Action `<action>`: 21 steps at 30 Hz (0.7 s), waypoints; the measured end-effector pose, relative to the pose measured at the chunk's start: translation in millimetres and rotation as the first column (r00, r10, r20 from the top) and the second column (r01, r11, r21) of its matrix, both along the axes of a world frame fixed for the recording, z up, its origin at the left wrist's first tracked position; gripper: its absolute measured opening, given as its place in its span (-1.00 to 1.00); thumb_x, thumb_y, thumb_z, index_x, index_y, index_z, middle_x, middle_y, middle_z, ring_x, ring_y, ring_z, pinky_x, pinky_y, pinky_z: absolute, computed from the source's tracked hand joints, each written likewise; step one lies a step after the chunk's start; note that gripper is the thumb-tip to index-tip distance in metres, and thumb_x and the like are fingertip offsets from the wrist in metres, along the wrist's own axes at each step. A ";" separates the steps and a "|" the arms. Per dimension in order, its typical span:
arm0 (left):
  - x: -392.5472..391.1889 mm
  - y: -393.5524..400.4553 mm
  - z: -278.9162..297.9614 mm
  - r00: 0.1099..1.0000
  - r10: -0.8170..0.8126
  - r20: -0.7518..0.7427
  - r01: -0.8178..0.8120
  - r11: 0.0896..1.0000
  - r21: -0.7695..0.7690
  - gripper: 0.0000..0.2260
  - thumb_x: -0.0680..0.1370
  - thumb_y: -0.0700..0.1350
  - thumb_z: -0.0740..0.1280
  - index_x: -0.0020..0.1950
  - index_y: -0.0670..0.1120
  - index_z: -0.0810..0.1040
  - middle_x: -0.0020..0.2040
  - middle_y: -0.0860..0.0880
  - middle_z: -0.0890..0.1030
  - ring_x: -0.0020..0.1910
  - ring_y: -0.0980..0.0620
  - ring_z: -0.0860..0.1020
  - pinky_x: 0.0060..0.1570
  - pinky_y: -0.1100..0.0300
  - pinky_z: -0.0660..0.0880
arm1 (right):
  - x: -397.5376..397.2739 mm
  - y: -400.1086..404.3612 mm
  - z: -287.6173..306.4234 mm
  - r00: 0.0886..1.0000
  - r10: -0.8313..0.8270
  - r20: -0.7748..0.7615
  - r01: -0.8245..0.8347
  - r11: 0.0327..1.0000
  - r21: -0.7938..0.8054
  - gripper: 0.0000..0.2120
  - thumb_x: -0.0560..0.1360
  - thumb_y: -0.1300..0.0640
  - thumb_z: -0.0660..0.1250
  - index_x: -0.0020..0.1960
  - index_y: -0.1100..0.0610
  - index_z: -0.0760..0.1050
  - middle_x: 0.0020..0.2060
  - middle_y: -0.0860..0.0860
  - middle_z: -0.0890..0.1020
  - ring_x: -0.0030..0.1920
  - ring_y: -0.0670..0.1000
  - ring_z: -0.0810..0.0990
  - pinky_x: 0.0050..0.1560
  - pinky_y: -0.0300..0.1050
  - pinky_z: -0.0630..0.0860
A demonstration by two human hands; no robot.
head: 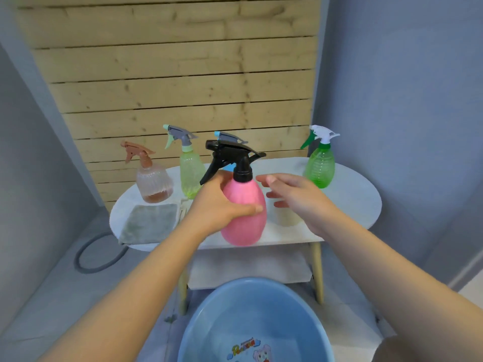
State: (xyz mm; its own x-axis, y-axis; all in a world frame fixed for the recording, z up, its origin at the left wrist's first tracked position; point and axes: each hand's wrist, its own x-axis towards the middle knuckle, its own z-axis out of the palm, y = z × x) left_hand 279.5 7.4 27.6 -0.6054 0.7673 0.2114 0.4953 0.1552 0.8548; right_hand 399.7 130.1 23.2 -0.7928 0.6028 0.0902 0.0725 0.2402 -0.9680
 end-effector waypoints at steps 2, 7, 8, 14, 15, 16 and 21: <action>-5.3 14.7 14.7 1.000 -0.022 0.001 0.022 1.000 0.012 -0.43 0.24 -0.09 0.62 0.13 0.08 0.43 -0.01 0.20 0.54 -0.01 0.17 0.55 -0.09 0.27 0.49 | 2.2 15.8 8.3 0.999 0.010 0.044 -0.008 0.999 -0.042 -0.75 0.63 0.06 0.13 0.13 -0.03 0.57 0.04 -0.03 0.63 -0.03 -0.01 0.56 -0.07 -0.19 0.46; -24.5 70.6 46.0 0.999 -0.031 0.025 0.029 0.998 0.064 -0.41 0.24 -0.07 0.62 0.19 0.02 0.47 0.08 0.09 0.56 -0.08 0.30 0.49 -0.17 0.32 0.46 | -8.3 58.0 44.1 0.998 0.046 0.050 -0.038 0.988 -0.152 -0.71 0.65 0.07 0.08 0.22 -0.08 0.52 -0.04 -0.05 0.62 -0.07 -0.02 0.58 -0.02 -0.09 0.53; -27.7 81.7 49.5 0.999 -0.036 0.034 0.034 0.997 0.072 -0.39 0.24 -0.07 0.62 0.22 0.01 0.47 0.08 0.09 0.56 -0.08 0.29 0.50 -0.19 0.33 0.46 | -11.6 66.6 49.0 0.998 0.039 0.046 -0.032 0.988 -0.151 -0.71 0.65 0.07 0.07 0.25 -0.08 0.51 0.00 -0.04 0.62 -0.04 -0.01 0.58 0.00 -0.07 0.53; -49.8 164.2 43.8 0.995 -0.086 0.052 0.081 0.993 0.089 -0.45 0.27 -0.09 0.60 0.22 -0.02 0.52 0.02 0.10 0.59 -0.01 0.06 0.57 -0.09 0.18 0.54 | -35.6 132.7 46.7 0.999 -0.021 0.027 0.027 0.973 -0.228 -0.66 0.65 0.15 0.03 0.34 -0.03 0.43 0.06 0.00 0.61 0.00 0.06 0.59 0.01 -0.04 0.57; -53.4 178.4 38.7 0.994 -0.100 0.045 0.096 0.992 0.085 -0.50 0.29 -0.12 0.59 0.18 0.01 0.52 -0.01 0.11 0.59 -0.04 0.06 0.57 -0.09 0.18 0.54 | -39.5 144.8 42.2 0.999 -0.033 0.030 0.039 0.971 -0.238 -0.65 0.65 0.16 0.03 0.36 -0.02 0.42 0.07 0.00 0.61 0.01 0.06 0.59 0.02 -0.03 0.57; -57.6 188.3 31.3 0.994 -0.107 0.037 0.104 0.992 0.078 -0.52 0.30 -0.13 0.59 0.14 0.04 0.51 -0.02 0.11 0.59 -0.05 0.06 0.57 -0.07 0.16 0.55 | -42.6 153.7 36.8 0.999 -0.042 0.034 0.049 0.966 -0.253 -0.65 0.65 0.17 0.03 0.38 -0.01 0.40 0.10 0.01 0.59 0.02 0.06 0.58 0.04 -0.02 0.57; -71.7 224.9 -9.7 0.989 -0.143 0.042 0.142 0.989 0.032 -0.55 0.34 -0.18 0.55 0.14 0.04 0.48 -0.01 0.07 0.59 -0.09 0.10 0.56 -0.16 0.29 0.52 | -55.7 185.0 -2.3 0.994 -0.074 0.074 0.094 0.944 -0.317 -0.58 0.62 0.29 0.04 0.43 0.02 0.31 0.25 0.02 0.50 0.11 0.07 0.54 0.10 0.01 0.55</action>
